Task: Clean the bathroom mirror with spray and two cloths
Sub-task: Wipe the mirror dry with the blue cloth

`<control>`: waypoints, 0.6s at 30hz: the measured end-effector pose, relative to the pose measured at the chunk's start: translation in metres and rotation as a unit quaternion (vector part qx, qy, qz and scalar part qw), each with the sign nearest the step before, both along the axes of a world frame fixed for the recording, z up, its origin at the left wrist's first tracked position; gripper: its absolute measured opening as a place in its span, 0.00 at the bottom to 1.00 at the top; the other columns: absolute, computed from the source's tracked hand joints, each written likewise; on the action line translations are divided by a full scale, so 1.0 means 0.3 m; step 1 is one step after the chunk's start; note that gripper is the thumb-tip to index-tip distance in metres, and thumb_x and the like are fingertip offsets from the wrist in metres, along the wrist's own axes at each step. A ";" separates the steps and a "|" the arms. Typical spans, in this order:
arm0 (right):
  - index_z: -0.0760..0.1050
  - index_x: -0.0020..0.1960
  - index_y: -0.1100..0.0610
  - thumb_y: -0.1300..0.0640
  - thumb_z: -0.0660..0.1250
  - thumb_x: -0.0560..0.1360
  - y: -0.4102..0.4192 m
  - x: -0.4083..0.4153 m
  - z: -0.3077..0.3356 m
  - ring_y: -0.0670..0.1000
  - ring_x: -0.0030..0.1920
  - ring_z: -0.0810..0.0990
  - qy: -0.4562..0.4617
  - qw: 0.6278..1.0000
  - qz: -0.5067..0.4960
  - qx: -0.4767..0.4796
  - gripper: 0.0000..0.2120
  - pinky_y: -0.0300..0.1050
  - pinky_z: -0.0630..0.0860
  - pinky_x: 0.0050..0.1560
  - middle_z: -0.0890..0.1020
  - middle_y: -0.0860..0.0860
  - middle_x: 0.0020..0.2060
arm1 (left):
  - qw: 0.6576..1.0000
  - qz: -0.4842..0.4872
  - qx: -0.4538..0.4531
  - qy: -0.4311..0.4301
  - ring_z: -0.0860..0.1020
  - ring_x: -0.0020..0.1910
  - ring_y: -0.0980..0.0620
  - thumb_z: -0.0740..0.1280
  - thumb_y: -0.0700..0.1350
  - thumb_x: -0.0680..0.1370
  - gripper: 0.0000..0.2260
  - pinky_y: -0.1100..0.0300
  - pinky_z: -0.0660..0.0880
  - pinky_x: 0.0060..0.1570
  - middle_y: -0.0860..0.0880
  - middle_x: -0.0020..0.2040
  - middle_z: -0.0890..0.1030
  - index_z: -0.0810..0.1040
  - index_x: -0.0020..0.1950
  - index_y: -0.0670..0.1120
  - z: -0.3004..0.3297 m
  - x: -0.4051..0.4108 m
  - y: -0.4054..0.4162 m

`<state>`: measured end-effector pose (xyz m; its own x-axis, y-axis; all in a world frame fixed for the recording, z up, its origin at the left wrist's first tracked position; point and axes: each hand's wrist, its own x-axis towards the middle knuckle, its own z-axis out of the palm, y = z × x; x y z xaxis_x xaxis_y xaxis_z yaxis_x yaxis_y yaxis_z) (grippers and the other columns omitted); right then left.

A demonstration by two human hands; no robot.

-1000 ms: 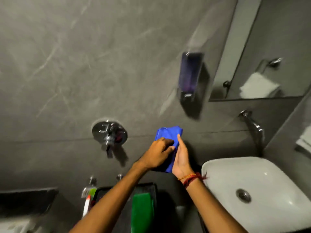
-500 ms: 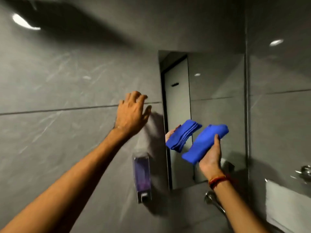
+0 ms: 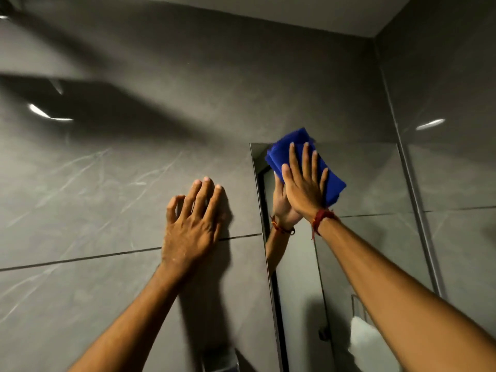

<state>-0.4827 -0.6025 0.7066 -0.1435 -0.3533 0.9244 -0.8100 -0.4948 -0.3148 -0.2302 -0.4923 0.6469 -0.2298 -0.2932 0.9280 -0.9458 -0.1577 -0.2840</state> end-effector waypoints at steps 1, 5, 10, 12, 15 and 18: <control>0.37 0.82 0.42 0.41 0.42 0.84 0.005 0.028 0.008 0.55 0.84 0.43 0.015 0.999 -0.028 -0.019 0.29 0.68 0.44 0.80 0.43 0.49 0.84 | 1.000 0.003 -0.002 0.001 0.54 0.84 0.44 0.50 0.59 0.85 0.29 0.45 0.54 0.77 0.44 0.85 0.56 0.55 0.84 0.49 -0.001 0.000 -0.001; 0.41 0.83 0.41 0.40 0.41 0.85 0.028 0.134 -0.161 0.55 0.84 0.45 0.134 0.983 -0.028 -0.121 0.27 0.67 0.47 0.81 0.44 0.46 0.84 | 1.000 0.015 -0.004 -0.007 0.56 0.84 0.43 0.50 0.60 0.83 0.31 0.43 0.56 0.78 0.43 0.84 0.57 0.56 0.84 0.49 0.001 -0.005 0.000; 0.43 0.83 0.41 0.40 0.41 0.84 -0.025 0.039 -0.253 0.53 0.84 0.47 0.162 0.980 -0.055 -0.103 0.28 0.67 0.51 0.80 0.47 0.46 0.84 | 0.999 0.022 -0.028 -0.032 0.61 0.82 0.40 0.52 0.58 0.82 0.30 0.43 0.56 0.76 0.41 0.82 0.61 0.63 0.82 0.46 0.000 -0.002 0.006; 0.40 0.82 0.40 0.40 0.39 0.83 -0.045 -0.033 -0.147 0.53 0.84 0.46 0.073 0.994 -0.059 -0.061 0.28 0.66 0.47 0.81 0.46 0.47 0.84 | 0.999 0.021 -0.035 -0.035 0.62 0.81 0.40 0.52 0.58 0.82 0.30 0.43 0.57 0.75 0.41 0.82 0.62 0.63 0.82 0.45 0.000 -0.007 0.008; 0.35 0.81 0.38 0.41 0.38 0.83 -0.030 -0.074 0.048 0.53 0.84 0.44 -0.021 0.999 -0.025 -0.003 0.27 0.67 0.43 0.81 0.44 0.46 0.83 | 0.998 0.023 -0.040 -0.034 0.62 0.81 0.40 0.52 0.58 0.81 0.31 0.43 0.57 0.75 0.41 0.82 0.62 0.64 0.81 0.45 0.002 -0.017 0.011; 0.36 0.81 0.39 0.41 0.41 0.84 0.022 0.056 0.076 0.54 0.84 0.44 0.026 0.998 -0.030 -0.048 0.28 0.67 0.44 0.81 0.44 0.47 0.84 | 0.998 0.016 -0.046 -0.038 0.64 0.80 0.39 0.52 0.58 0.81 0.31 0.42 0.57 0.75 0.41 0.81 0.64 0.65 0.81 0.44 0.003 -0.017 0.012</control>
